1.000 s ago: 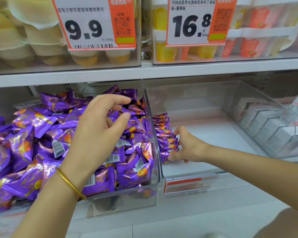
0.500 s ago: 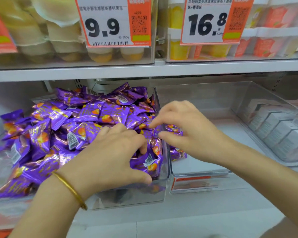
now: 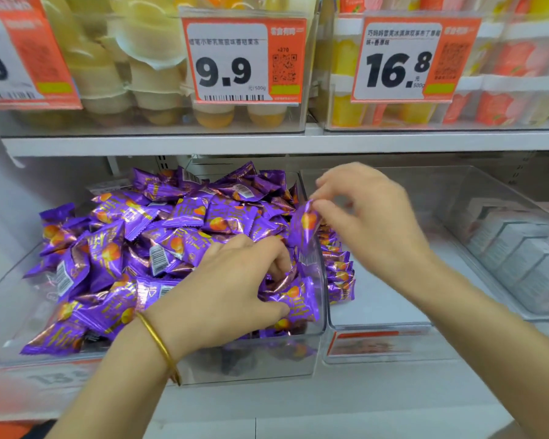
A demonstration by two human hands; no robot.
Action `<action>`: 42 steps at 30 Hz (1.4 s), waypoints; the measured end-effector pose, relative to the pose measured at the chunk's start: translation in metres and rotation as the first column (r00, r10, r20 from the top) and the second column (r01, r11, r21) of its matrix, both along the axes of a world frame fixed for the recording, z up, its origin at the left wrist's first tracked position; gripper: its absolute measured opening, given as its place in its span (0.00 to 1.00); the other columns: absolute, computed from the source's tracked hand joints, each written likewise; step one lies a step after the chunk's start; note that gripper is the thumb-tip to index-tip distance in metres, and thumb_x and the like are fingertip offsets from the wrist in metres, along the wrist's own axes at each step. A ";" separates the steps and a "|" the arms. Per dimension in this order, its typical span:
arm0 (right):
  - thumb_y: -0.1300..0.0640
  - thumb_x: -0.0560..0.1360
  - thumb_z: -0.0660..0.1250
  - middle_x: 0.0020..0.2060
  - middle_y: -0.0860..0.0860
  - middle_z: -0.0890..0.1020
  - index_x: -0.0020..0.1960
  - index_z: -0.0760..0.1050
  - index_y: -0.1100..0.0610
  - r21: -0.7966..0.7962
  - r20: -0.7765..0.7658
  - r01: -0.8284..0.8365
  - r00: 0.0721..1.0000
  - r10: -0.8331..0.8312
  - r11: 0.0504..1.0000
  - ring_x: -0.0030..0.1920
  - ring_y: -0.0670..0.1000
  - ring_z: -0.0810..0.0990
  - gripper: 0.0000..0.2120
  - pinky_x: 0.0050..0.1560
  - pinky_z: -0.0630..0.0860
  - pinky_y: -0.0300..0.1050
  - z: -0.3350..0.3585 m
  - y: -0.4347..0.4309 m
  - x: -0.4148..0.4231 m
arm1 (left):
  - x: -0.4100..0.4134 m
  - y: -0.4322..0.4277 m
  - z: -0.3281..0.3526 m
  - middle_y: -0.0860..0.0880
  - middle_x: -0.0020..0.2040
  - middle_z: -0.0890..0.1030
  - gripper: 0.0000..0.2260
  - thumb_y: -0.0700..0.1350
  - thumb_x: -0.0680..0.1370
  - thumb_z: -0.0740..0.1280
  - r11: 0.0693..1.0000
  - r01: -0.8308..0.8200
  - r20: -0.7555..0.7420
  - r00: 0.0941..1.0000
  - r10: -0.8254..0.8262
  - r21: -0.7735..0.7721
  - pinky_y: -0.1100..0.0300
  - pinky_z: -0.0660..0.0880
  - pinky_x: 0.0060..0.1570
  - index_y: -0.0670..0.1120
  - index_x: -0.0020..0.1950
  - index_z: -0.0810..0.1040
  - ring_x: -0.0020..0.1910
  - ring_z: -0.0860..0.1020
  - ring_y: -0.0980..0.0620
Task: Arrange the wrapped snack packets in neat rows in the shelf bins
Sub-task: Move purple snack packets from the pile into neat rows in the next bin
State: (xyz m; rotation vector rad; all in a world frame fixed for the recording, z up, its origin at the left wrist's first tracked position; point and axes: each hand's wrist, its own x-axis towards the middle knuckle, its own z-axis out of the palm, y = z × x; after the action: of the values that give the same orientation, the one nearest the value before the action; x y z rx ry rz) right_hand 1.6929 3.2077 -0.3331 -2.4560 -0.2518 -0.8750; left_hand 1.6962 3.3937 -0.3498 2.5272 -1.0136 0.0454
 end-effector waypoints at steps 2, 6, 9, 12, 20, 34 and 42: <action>0.63 0.72 0.66 0.45 0.47 0.81 0.38 0.76 0.55 0.268 -0.050 -0.002 0.999 0.016 0.964 0.44 0.44 0.78 0.06 0.47 0.71 0.35 0.004 -0.008 -0.005 | 0.001 -0.001 0.002 0.63 0.47 0.74 0.14 0.49 0.71 0.71 0.997 -0.011 -0.061 0.998 0.007 -0.071 0.59 0.64 0.59 0.56 0.52 0.69 0.55 0.67 0.60; 0.67 0.73 0.61 0.40 0.48 0.83 0.34 0.66 0.57 0.585 -0.145 0.032 0.987 0.065 0.811 0.38 0.46 0.81 0.11 0.42 0.74 0.43 -0.005 -0.018 -0.008 | 0.001 -0.005 -0.002 0.60 0.48 0.73 0.14 0.52 0.72 0.68 0.999 0.005 0.024 1.000 -0.006 0.043 0.60 0.61 0.57 0.56 0.54 0.67 0.52 0.66 0.57; 0.65 0.74 0.62 0.33 0.60 0.79 0.34 0.65 0.57 0.638 -0.222 0.126 0.975 0.024 0.760 0.26 0.47 0.77 0.12 0.34 0.73 0.43 -0.014 -0.023 -0.009 | -0.001 -0.011 -0.007 0.60 0.48 0.70 0.14 0.57 0.73 0.66 0.982 0.009 0.101 0.995 -0.029 0.187 0.59 0.57 0.57 0.57 0.53 0.66 0.51 0.61 0.58; 0.60 0.77 0.63 0.32 0.58 0.77 0.37 0.65 0.57 0.676 -0.299 0.168 0.952 0.059 0.718 0.22 0.50 0.77 0.12 0.29 0.71 0.48 -0.021 -0.024 -0.008 | -0.002 -0.014 -0.010 0.61 0.51 0.70 0.14 0.60 0.73 0.65 0.971 0.003 0.124 0.992 -0.034 0.238 0.58 0.56 0.60 0.58 0.54 0.68 0.55 0.61 0.58; 0.52 0.79 0.60 0.28 0.53 0.75 0.43 0.73 0.57 0.886 -0.362 0.192 0.856 0.370 0.423 0.22 0.47 0.69 0.11 0.19 0.64 0.36 -0.028 -0.033 -0.010 | 0.010 -0.006 -0.002 0.60 0.42 0.77 0.08 0.53 0.68 0.72 0.991 -0.032 -0.061 0.998 0.025 -0.129 0.62 0.68 0.51 0.55 0.42 0.76 0.48 0.71 0.62; 0.53 0.60 0.71 0.33 0.50 0.79 0.40 0.82 0.53 0.978 -0.064 -0.080 0.763 0.644 0.192 0.30 0.46 0.76 0.09 0.27 0.72 0.35 -0.027 -0.034 -0.016 | 0.014 -0.016 0.006 0.53 0.46 0.82 0.07 0.45 0.72 0.72 0.777 -0.181 -0.253 0.967 0.028 -0.603 0.47 0.77 0.49 0.53 0.47 0.76 0.44 0.81 0.49; 0.58 0.62 0.75 0.42 0.49 0.82 0.44 0.79 0.51 0.863 -0.036 -0.283 0.790 0.611 0.417 0.39 0.48 0.77 0.12 0.33 0.74 0.39 -0.026 -0.023 -0.020 | 0.011 -0.029 0.008 0.47 0.52 0.80 0.09 0.39 0.77 0.65 0.706 -0.163 -0.392 0.903 -0.174 -0.689 0.59 0.79 0.36 0.52 0.52 0.78 0.40 0.81 0.50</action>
State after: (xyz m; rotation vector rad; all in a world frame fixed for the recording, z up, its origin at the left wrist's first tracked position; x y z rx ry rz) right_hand 1.6732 3.1852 -0.3594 -1.4415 -0.2780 -0.1745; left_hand 1.7070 3.3646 -0.3417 1.6996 -0.6393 -0.1061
